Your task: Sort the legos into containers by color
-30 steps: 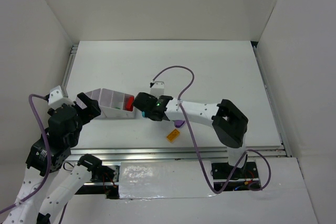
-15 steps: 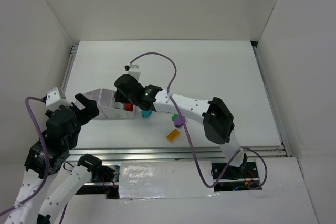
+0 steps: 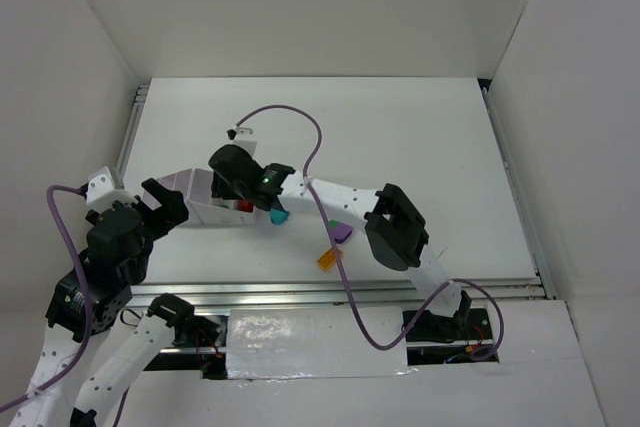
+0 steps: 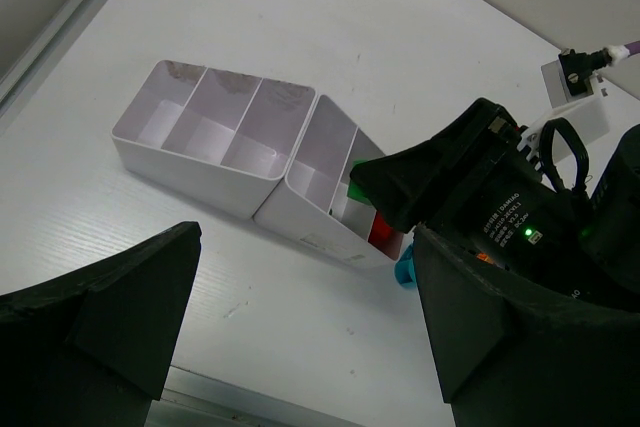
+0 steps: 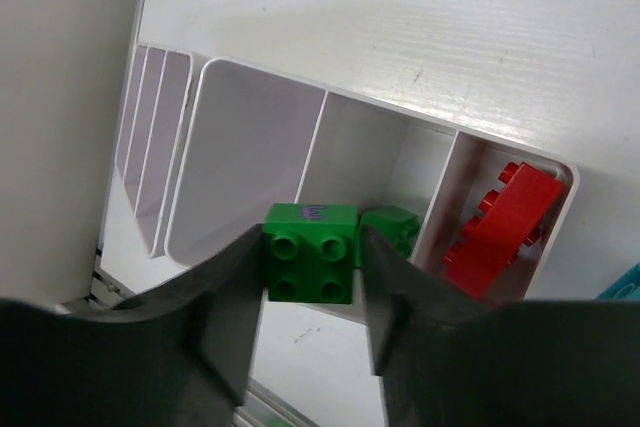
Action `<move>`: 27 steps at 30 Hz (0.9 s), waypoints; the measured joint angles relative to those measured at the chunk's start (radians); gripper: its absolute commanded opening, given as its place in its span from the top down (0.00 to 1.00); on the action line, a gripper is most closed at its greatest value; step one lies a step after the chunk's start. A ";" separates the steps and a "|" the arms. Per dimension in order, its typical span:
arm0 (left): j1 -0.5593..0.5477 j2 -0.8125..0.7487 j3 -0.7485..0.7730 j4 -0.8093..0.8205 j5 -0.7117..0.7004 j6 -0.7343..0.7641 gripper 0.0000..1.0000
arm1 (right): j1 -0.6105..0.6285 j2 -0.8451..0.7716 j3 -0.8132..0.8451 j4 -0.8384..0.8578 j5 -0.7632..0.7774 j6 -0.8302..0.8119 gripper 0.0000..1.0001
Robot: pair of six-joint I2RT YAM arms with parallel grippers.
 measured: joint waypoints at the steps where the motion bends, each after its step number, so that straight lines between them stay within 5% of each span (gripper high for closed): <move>1: 0.000 0.000 0.000 0.000 0.000 0.000 0.00 | 0.000 0.000 0.000 0.001 0.000 0.000 0.42; 5: 0.000 0.000 0.000 0.000 0.000 0.000 0.01 | -0.003 0.000 0.000 0.001 0.000 -0.003 0.30; 13: 0.000 0.000 0.000 0.000 0.000 0.001 0.01 | -0.003 0.000 0.002 0.000 0.002 -0.019 0.29; 15: 0.000 0.000 0.000 0.000 0.001 0.001 0.00 | -0.003 -0.014 -0.019 0.004 0.009 -0.030 0.19; 20: 0.000 0.000 0.000 0.001 0.014 0.003 0.00 | -0.008 -0.175 -0.222 -0.021 0.053 -0.083 0.13; 22: 0.000 0.006 0.000 0.004 0.024 0.005 0.00 | -0.014 -0.253 -0.289 -0.072 0.096 -0.081 0.00; 27: 0.000 0.061 0.000 0.024 0.080 0.028 0.00 | -0.028 -0.449 -0.476 -0.235 0.239 0.039 0.00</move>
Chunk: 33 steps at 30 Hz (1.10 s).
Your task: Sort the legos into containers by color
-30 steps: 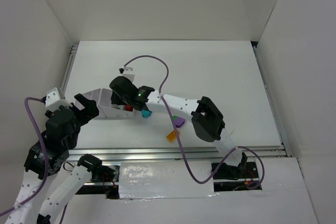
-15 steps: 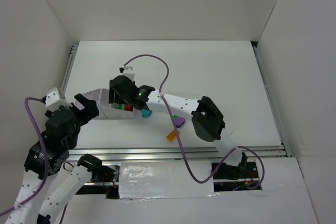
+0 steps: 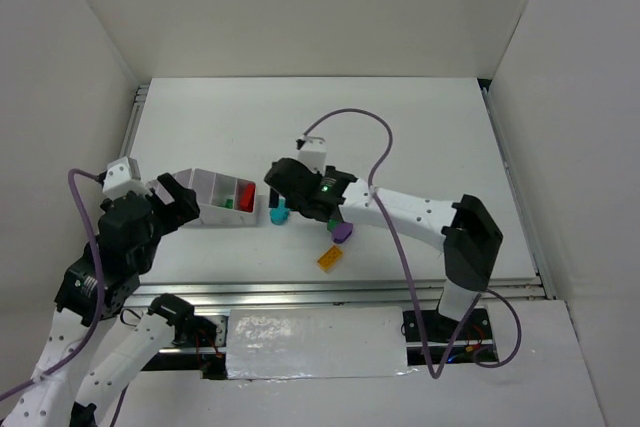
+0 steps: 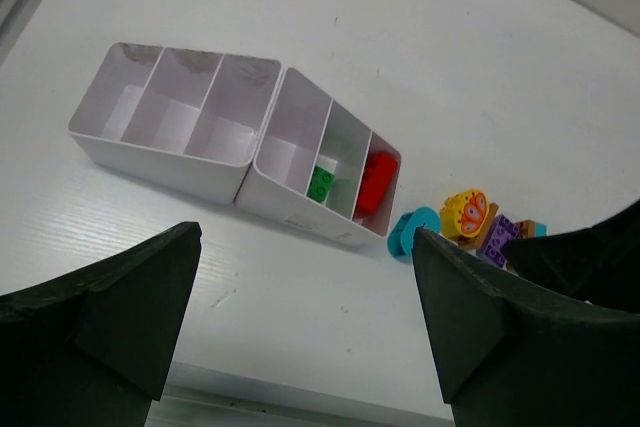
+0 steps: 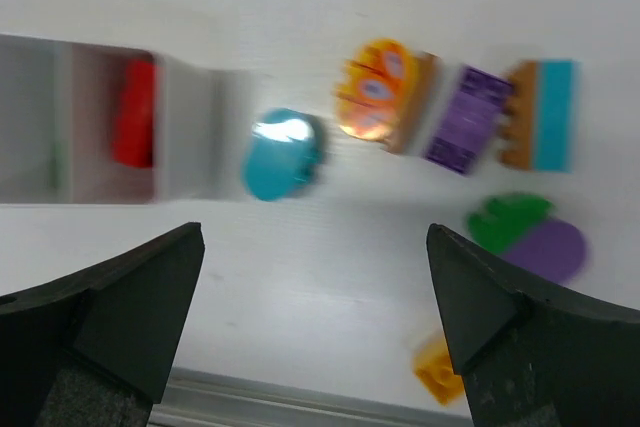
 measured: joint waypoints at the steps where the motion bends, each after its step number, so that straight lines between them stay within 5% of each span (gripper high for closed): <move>1: 0.000 0.014 0.000 0.003 0.014 0.005 0.01 | -0.003 -0.033 -0.047 -0.027 0.020 0.029 0.00; 10: 0.000 0.122 -0.015 0.037 0.120 0.053 0.00 | -0.009 -0.100 -0.233 -0.194 0.108 0.209 0.00; 24: -0.001 0.134 -0.015 0.045 0.153 0.057 0.00 | -0.100 -0.043 -0.381 -0.085 0.042 0.258 0.05; 33: -0.001 0.134 -0.015 0.045 0.160 0.058 0.01 | -0.114 -0.029 -0.441 0.006 -0.026 0.211 0.27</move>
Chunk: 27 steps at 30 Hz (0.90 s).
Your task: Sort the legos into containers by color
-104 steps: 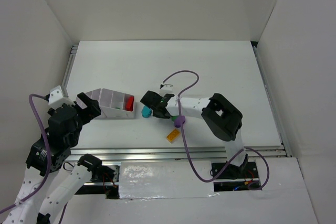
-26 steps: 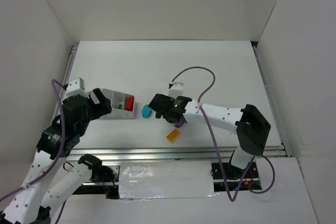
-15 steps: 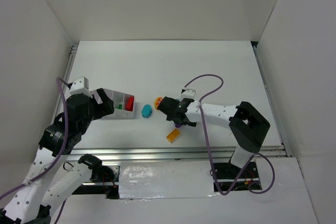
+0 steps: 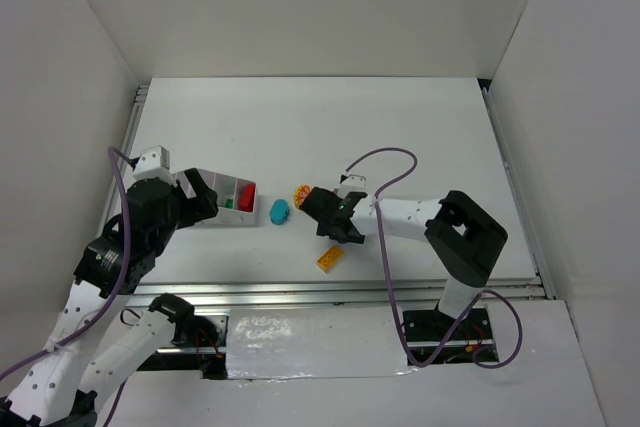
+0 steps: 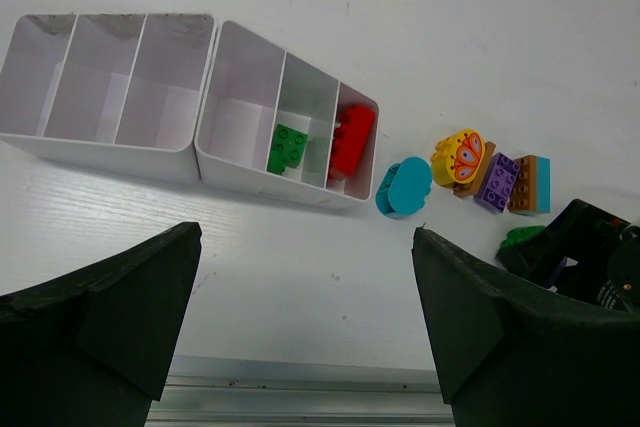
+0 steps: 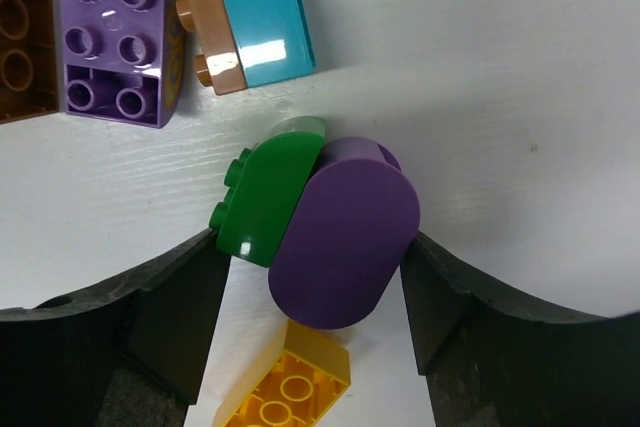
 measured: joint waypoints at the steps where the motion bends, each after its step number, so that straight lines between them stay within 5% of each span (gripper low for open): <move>1: 0.000 0.001 0.000 0.000 0.000 0.000 0.00 | -0.002 0.000 0.000 0.004 -0.005 -0.006 0.31; 11: 0.000 0.002 0.000 0.000 0.000 0.000 0.00 | -0.014 0.010 0.000 0.069 -0.022 -0.089 0.58; 14: -0.001 0.002 0.000 0.000 0.000 0.000 0.01 | -0.015 0.011 -0.006 0.097 -0.024 -0.120 0.77; 27: -0.003 0.002 0.000 0.000 0.000 0.000 0.00 | -0.004 -0.004 -0.034 0.183 -0.051 -0.260 0.84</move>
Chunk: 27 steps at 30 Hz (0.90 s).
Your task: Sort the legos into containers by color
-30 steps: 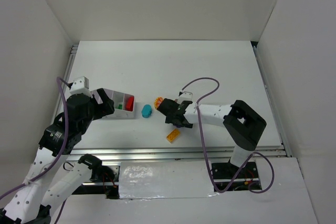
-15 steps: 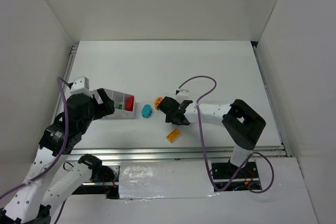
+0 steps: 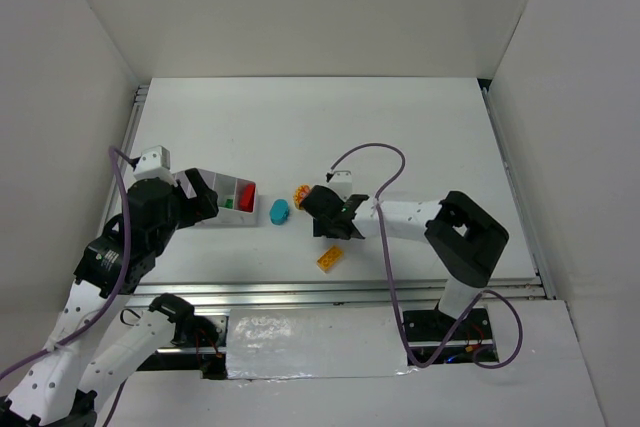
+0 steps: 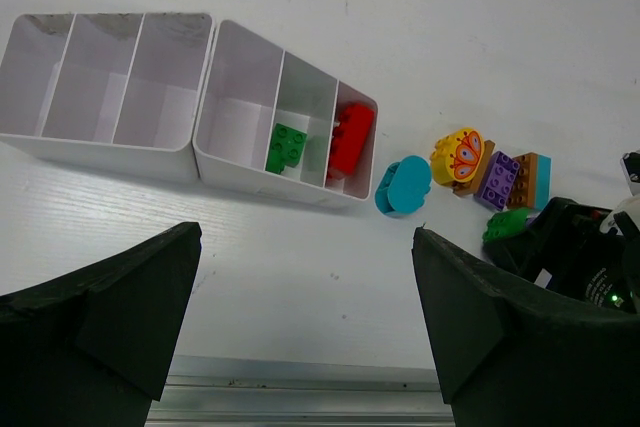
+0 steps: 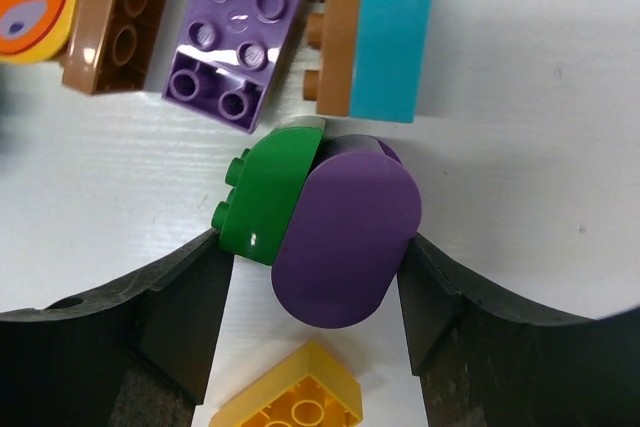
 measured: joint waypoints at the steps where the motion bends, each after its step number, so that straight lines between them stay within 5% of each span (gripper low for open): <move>1: -0.001 0.000 0.000 0.000 0.000 0.000 0.00 | 0.004 -0.003 -0.005 0.008 -0.002 -0.012 0.85; 16: -0.003 0.062 0.000 0.020 0.084 -0.004 0.00 | 0.076 -0.192 -0.064 0.038 0.024 -0.109 0.86; 27: -0.003 0.129 -0.006 0.134 0.389 -0.113 0.00 | 0.246 -0.502 -0.111 0.188 0.027 -0.244 0.82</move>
